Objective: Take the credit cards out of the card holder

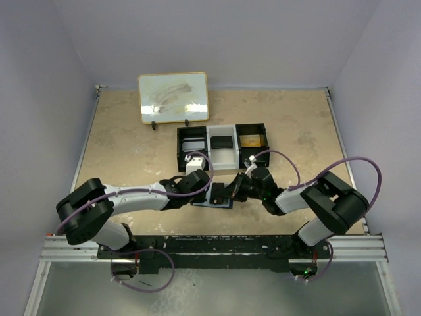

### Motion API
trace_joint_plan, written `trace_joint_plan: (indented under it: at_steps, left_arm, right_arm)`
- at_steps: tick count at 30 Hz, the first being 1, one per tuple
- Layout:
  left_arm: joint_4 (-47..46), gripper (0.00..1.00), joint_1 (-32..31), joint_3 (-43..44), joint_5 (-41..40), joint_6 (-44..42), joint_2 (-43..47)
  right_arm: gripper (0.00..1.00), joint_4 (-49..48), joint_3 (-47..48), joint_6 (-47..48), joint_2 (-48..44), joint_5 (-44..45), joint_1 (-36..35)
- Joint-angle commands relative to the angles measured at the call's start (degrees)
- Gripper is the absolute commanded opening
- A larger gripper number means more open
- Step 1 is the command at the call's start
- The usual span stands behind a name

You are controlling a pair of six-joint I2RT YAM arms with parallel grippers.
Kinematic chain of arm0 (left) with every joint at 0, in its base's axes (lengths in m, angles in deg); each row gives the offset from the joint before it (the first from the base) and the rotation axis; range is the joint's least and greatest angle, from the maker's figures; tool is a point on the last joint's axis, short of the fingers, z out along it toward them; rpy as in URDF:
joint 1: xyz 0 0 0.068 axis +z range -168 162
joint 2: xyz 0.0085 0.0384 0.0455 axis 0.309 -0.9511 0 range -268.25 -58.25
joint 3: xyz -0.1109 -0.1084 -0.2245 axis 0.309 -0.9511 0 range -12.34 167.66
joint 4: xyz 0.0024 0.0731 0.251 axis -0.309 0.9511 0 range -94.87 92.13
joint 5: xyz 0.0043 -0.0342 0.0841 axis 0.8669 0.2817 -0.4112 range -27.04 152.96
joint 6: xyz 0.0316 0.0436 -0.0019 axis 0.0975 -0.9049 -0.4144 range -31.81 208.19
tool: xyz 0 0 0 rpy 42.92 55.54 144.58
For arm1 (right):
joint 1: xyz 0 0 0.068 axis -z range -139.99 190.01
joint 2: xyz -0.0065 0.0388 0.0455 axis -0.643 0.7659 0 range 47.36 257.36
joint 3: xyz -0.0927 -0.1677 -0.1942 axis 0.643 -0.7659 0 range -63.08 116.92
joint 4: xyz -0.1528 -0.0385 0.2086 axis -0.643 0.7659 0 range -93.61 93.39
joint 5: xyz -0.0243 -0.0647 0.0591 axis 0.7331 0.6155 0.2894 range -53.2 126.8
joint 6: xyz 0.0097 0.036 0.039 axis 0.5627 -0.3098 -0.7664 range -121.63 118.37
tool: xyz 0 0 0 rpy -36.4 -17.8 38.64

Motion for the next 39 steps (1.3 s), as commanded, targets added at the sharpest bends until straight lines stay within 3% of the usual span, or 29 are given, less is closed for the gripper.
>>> trace_joint_plan:
  at_steps: [1,7,17,21,26,36,39]
  left_arm:
    - [-1.7,0.23,-0.8,4.4,1.1,-2.7,2.2]
    - [-3.2,0.25,-0.9,5.7,3.2,-3.5,-1.1]
    - [3.0,0.07,-2.2,5.5,-0.8,-0.9,-6.8]
    - [3.3,0.06,-2.3,5.4,-1.0,-1.3,-6.3]
    - [3.0,0.05,-2.4,5.0,-1.0,-1.2,-6.6]
    - [2.3,0.03,-2.6,4.5,-1.0,-0.6,-6.7]
    - [2.6,0.03,-2.6,4.3,-1.2,-0.7,-6.6]
  right_arm:
    - [0.03,4.9,0.7,2.9,-1.8,1.4,0.3]
    - [0.05,5.9,1.1,3.0,-2.2,1.6,0.3]
    - [0.11,5.1,1.0,2.4,-3.2,1.2,0.3]
    - [0.19,4.7,1.5,1.8,-3.1,1.3,0.3]
    - [0.22,4.0,2.3,1.9,-2.2,0.3,0.3]
    - [0.23,-5.8,0.7,-0.2,3.4,-2.9,0.3]
    - [0.19,-5.7,1.2,0.3,4.1,-3.4,0.3]
